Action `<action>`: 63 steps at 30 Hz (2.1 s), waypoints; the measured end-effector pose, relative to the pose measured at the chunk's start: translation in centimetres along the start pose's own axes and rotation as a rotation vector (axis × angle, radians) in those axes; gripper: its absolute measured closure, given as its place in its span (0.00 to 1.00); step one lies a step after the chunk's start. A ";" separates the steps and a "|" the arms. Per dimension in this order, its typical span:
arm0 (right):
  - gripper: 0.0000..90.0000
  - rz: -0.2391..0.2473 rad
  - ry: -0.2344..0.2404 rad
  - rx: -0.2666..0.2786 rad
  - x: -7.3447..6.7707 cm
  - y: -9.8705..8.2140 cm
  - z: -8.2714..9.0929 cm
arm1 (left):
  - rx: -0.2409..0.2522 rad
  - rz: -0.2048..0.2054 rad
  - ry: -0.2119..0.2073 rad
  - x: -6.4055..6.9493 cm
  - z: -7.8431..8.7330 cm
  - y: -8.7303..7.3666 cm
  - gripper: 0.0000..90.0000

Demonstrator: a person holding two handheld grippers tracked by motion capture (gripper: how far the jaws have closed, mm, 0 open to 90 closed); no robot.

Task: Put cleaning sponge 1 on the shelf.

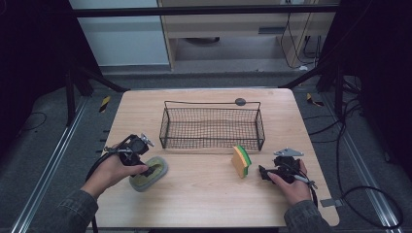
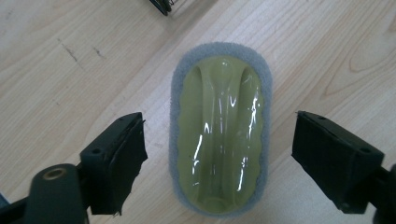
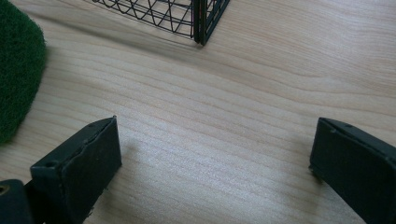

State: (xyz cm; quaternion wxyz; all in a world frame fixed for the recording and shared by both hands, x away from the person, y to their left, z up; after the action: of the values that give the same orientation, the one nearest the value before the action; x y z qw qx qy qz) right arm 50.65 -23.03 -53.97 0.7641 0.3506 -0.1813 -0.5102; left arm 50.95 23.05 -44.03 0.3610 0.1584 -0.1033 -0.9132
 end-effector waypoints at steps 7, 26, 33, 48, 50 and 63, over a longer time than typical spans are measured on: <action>0.02 0.005 0.003 0.001 -0.2 0.0 -0.1 | -0.039 -0.019 -0.008 0.3 -0.6 -0.1 0.29; 0.02 0.025 0.017 0.001 -0.5 0.0 -0.2 | -0.128 -0.062 -0.015 0.1 -2.6 0.2 0.47; 0.02 0.016 0.025 0.000 -0.6 0.1 -0.2 | -0.135 -0.065 -0.022 0.0 -3.0 0.1 0.53; 0.02 0.029 0.026 0.002 -0.7 0.1 -0.2 | -0.132 -0.066 -0.044 0.0 -3.4 0.2 0.65; 0.02 0.029 0.026 0.002 -0.7 0.1 -0.2 | -0.132 -0.066 -0.044 0.0 -3.4 0.2 0.66; 0.02 0.024 0.033 0.001 -0.8 0.1 -0.2 | -0.120 -0.069 -0.050 0.1 -3.5 0.6 0.73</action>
State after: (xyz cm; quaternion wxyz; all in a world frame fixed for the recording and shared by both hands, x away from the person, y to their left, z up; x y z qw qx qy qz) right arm 50.47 -22.21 -53.99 0.7730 0.3571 -0.1730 -0.4950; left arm 52.49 22.32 -47.11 0.3354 0.1169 -0.0516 -0.9334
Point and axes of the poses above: each handheld gripper's, and its own axes: z roughly backward along the jaws, y roughly out of its top, x roughly to its right, the point moved 4 cm from there along -z, roughly forward along the jaws, and after that the axes turned 7 degrees about y, right-handed, at the moved point
